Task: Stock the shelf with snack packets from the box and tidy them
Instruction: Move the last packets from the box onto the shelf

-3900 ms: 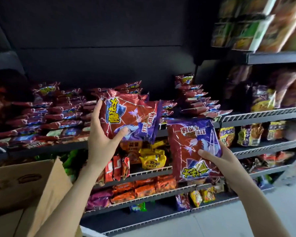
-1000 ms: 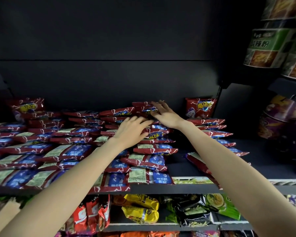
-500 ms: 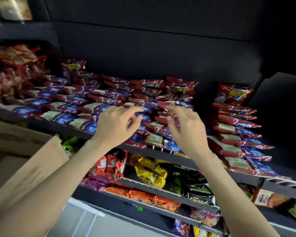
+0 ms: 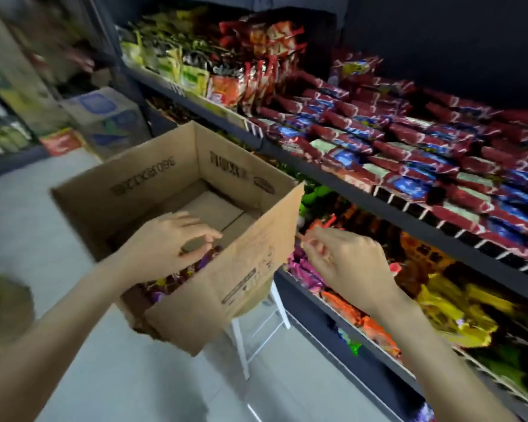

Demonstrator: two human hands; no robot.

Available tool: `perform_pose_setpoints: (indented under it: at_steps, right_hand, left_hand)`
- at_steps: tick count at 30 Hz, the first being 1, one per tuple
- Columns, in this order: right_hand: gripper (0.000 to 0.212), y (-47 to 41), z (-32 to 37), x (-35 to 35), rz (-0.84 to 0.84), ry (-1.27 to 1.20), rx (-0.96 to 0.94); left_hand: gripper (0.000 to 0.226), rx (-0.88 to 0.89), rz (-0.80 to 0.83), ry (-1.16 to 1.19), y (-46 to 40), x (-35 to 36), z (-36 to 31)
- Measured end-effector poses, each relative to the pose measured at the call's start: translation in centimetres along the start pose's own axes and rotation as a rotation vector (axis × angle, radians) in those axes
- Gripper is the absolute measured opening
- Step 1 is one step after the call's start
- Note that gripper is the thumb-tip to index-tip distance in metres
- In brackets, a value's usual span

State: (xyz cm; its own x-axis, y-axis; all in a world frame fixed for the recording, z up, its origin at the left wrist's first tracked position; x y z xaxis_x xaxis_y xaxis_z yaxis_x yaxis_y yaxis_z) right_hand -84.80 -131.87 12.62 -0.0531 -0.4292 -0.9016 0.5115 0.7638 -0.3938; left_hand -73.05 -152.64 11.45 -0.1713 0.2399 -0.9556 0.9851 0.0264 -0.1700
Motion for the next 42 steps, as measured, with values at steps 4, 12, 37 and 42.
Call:
perform_pose_setpoints:
  at_steps: [4,12,37,42]
  right_hand:
    - [0.026,-4.8,6.7,7.0,0.241,-0.140,-0.049]
    - [0.045,-15.0,16.4,17.4,0.488,-0.043,-0.059]
    - [0.086,-17.3,15.9,39.3,0.970,-0.319,0.385]
    - [0.105,-13.4,18.7,40.7,1.166,-0.057,0.186]
  left_hand:
    - [0.043,-0.158,0.057,0.017,4.4,-0.2,11.0]
    - [0.037,-0.112,0.269,-0.001,4.0,2.3,24.6]
    - [0.082,0.266,0.962,-0.058,-2.9,20.5,37.3]
    - [0.082,0.226,1.099,0.160,-2.0,24.0,37.8]
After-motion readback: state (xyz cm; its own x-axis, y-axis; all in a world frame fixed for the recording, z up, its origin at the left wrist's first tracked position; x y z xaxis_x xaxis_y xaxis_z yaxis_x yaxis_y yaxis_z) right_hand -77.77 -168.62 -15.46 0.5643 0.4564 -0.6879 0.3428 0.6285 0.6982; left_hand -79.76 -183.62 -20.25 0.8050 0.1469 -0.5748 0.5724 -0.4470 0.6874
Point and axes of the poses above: each hand's wrist, its own y-axis away from the middle knuckle, its own x-axis out of the palm, z = x × y, the point moved 8 cm from there along -y, towards the middle knuckle, and after that the axes turned 7 degrees about y, right-handed, at the moved point
